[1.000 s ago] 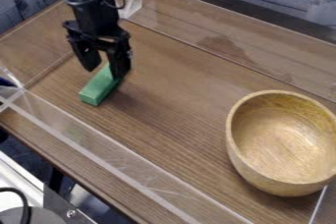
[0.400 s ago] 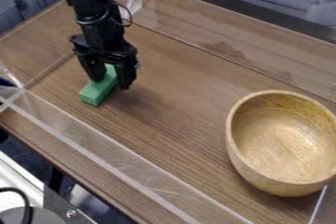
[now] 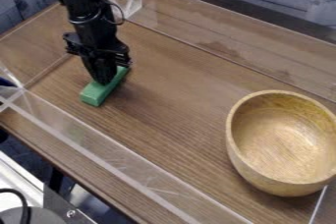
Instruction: Put the green block in the brown bowl
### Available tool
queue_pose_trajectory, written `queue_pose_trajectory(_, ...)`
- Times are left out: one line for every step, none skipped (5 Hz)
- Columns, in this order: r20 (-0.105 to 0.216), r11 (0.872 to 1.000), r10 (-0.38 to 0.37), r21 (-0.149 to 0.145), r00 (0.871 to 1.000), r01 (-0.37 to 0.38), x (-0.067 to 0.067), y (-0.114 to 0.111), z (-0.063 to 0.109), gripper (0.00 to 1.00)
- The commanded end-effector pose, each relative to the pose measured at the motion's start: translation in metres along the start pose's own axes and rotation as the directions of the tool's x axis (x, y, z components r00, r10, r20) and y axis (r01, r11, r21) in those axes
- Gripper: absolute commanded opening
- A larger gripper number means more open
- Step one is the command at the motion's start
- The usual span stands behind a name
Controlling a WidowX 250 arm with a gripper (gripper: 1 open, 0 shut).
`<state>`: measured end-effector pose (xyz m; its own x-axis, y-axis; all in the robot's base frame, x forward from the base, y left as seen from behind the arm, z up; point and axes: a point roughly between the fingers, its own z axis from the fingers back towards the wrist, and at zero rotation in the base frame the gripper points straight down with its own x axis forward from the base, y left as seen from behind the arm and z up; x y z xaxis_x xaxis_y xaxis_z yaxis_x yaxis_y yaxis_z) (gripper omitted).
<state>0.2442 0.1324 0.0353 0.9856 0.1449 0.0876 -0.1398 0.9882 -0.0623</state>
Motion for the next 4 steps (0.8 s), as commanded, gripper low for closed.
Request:
queue_pose_trajectory(0.009,1.0,-0.005,0.016,1.0,0.005,0.01,-0.01,0.026,0.0)
queue_pose_trajectory(-0.001,1.0,-0.014,0.022,1.0,0.014,0.016,-0.024,0.047,0.0)
queue_pose_trajectory(0.022,1.0,0.001,0.019,1.0,-0.001,0.026,-0.055,0.067,0.0)
queue_pose_trajectory(0.042,1.0,-0.021,0.001,0.999,0.021,0.035,-0.098,0.076,0.0)
